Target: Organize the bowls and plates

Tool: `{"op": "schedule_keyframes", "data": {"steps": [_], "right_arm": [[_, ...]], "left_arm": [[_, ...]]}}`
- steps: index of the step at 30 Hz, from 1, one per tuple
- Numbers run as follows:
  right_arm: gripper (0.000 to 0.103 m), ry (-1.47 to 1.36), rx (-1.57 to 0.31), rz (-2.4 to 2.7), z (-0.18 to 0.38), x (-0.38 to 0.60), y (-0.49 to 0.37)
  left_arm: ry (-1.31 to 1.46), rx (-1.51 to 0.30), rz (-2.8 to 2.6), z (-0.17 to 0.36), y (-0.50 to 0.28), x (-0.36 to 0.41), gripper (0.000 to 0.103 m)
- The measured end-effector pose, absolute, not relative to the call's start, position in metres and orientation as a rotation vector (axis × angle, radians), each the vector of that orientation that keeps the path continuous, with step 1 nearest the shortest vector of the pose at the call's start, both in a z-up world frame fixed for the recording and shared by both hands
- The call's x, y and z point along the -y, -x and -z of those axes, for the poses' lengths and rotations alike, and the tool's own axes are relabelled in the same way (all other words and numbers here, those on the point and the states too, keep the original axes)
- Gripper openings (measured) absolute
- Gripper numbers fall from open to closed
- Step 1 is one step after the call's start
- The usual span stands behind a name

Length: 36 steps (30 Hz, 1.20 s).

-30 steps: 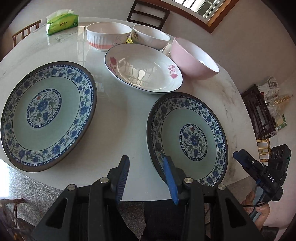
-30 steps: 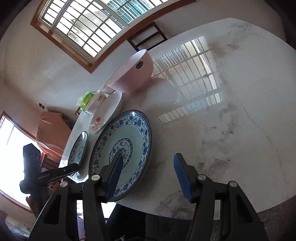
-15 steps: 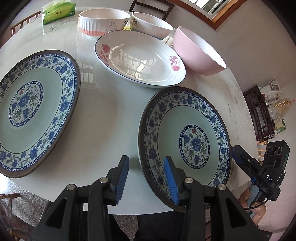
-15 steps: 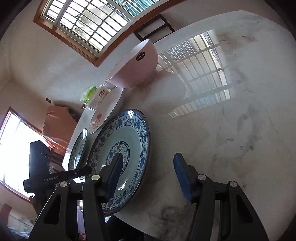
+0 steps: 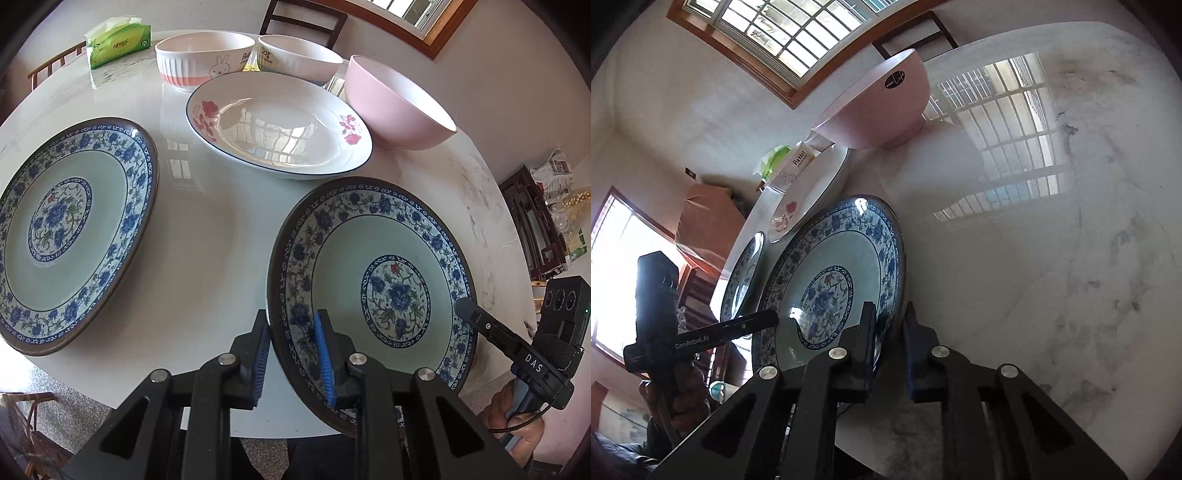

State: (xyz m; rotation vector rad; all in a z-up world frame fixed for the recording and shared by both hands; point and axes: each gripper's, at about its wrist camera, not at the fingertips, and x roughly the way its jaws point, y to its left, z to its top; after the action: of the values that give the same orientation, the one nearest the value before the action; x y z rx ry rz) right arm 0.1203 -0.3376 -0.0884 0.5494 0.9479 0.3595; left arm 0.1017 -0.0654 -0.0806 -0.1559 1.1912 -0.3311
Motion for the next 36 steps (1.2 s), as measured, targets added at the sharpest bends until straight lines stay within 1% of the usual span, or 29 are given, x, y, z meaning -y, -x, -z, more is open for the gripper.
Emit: {"op": "schedule_keyframes", "data": {"steps": [10, 24, 36], "right_arm": [[0.013, -0.584, -0.926, -0.345, 0.09, 0.341, -0.108], [0.013, -0.581, -0.914, -0.345, 0.083, 0.333, -0.099], [0.013, -0.564, -0.929, -0.379, 0.083, 0.31, -0.095]], "left_arm": [[0.205, -1.201, 0.373, 0.084, -0.093, 0.055, 0.022], [0.233, -1.217, 0.377, 0.082, -0.075, 0.044, 0.023], [0.224, -1.175, 0.342, 0.066, -0.062, 0.025, 0.022]]}}
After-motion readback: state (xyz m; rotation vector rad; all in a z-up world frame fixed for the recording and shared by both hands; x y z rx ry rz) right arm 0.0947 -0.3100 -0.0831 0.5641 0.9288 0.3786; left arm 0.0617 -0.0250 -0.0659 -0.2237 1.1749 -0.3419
